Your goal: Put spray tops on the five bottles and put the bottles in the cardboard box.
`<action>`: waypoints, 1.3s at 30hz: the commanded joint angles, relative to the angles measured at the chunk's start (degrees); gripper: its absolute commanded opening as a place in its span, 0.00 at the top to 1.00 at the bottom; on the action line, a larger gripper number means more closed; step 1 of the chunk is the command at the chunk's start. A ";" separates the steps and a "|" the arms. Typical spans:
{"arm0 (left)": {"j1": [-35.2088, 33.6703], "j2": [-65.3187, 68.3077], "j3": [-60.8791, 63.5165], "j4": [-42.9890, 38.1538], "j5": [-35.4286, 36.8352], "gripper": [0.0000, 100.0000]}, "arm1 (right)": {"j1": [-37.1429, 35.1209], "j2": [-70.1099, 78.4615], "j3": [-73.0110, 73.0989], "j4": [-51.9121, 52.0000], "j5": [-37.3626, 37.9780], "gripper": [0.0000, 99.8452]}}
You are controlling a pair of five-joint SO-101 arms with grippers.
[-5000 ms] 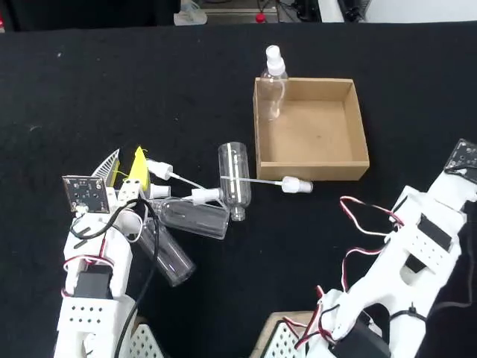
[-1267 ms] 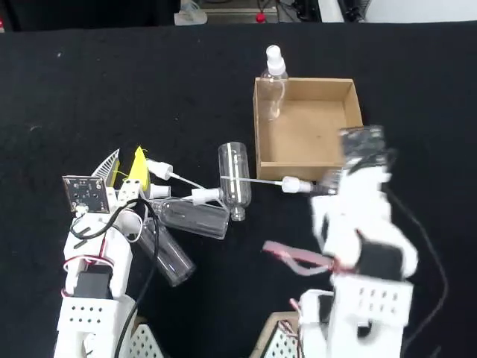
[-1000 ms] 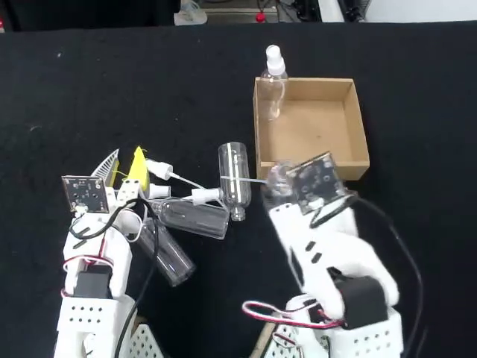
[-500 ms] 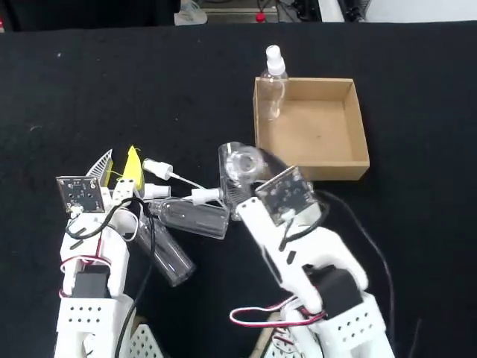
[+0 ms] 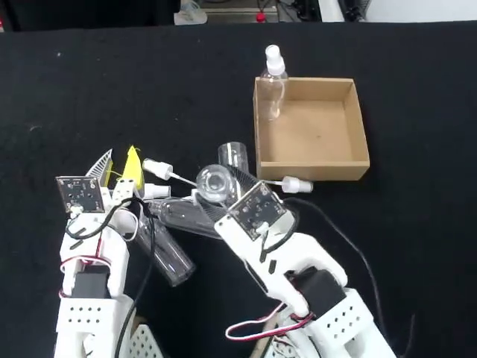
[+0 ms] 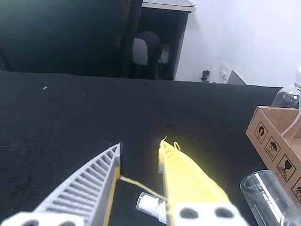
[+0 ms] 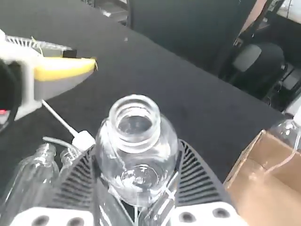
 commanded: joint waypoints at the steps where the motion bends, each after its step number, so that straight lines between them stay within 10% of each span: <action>1: -0.31 -0.35 0.92 0.18 -0.26 0.87 | 5.63 -3.03 -5.85 7.65 -0.18 0.99; 9: -0.04 0.18 -13.93 19.52 0.09 0.87 | 9.32 -14.99 -3.21 16.35 -0.18 0.99; 17: -2.33 6.24 -19.30 21.36 0.09 0.87 | 9.14 -24.40 2.86 16.70 -0.18 0.99; 24: -4.62 31.03 -33.54 22.95 -4.84 0.87 | 9.14 -24.31 3.65 16.62 -0.18 0.99; 32: -4.09 61.27 -67.30 47.38 -15.74 0.87 | 9.14 -24.31 3.74 16.70 -0.18 0.99; 39: -2.24 86.15 -91.12 60.22 -3.16 0.85 | 9.14 -24.31 3.74 16.70 -0.18 0.99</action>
